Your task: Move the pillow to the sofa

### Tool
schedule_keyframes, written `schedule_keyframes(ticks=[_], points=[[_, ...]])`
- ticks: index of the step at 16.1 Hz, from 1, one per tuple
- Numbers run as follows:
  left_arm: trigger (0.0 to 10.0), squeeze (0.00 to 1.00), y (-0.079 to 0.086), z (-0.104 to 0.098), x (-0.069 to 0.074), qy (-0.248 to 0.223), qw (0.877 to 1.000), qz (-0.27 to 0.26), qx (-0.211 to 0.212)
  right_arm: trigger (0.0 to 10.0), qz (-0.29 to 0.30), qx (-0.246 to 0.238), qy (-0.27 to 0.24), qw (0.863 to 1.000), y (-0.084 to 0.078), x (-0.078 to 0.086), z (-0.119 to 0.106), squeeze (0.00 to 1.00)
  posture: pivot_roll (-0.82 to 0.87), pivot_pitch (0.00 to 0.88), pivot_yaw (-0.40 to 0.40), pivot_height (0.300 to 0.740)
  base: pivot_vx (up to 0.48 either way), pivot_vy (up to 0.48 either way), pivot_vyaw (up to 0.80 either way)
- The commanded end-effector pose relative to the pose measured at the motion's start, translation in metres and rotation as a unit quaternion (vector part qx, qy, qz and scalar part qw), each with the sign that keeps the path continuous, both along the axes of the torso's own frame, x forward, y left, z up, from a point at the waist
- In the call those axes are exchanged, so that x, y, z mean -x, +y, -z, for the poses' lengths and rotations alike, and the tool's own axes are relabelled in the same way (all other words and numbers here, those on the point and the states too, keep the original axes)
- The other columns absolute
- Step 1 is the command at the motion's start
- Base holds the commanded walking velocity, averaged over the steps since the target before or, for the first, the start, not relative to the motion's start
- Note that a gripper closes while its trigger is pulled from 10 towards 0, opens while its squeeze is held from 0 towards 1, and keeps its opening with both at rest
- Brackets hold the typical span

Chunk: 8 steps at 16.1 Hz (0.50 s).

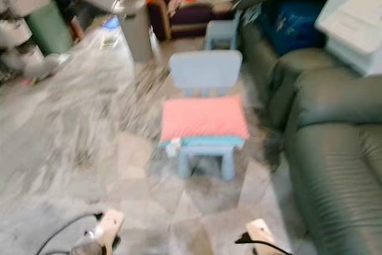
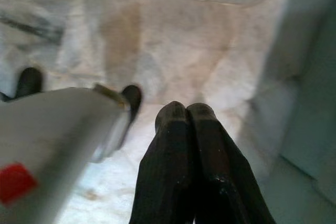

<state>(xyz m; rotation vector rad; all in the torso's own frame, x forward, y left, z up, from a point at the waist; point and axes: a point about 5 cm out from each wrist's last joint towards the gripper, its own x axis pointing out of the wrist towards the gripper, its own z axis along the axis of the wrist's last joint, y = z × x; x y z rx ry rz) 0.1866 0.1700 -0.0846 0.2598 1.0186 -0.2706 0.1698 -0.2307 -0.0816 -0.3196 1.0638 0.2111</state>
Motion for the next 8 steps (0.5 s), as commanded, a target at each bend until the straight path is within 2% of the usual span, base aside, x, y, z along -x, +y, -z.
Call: schedule_keyframes(ticks=[1,7,8], points=[[10.0,0.00,0.0160,-0.0003,0.0025,0.005,1.000,-0.014,-0.016,10.0,-0.012,-0.018,-0.005,1.000,0.0143,-0.0047,0.0009,0.00,-0.11,0.032,0.047,0.740,0.311,0.360,0.00],[10.0,0.00,0.0091,0.0015,0.0044,0.008,1.000,-0.009,-0.015,10.0,-0.011,-0.016,-0.008,1.000,0.0123,-0.0046,0.0004,0.00,-0.11,0.038,0.046,0.740,0.320,0.355,0.00],[10.0,0.00,0.0084,0.0015,0.0039,0.006,1.000,-0.014,-0.020,10.0,0.011,-0.018,-0.018,1.000,0.0112,-0.0045,0.0003,0.00,-0.12,0.039,0.051,0.740,0.000,0.000,0.00]])
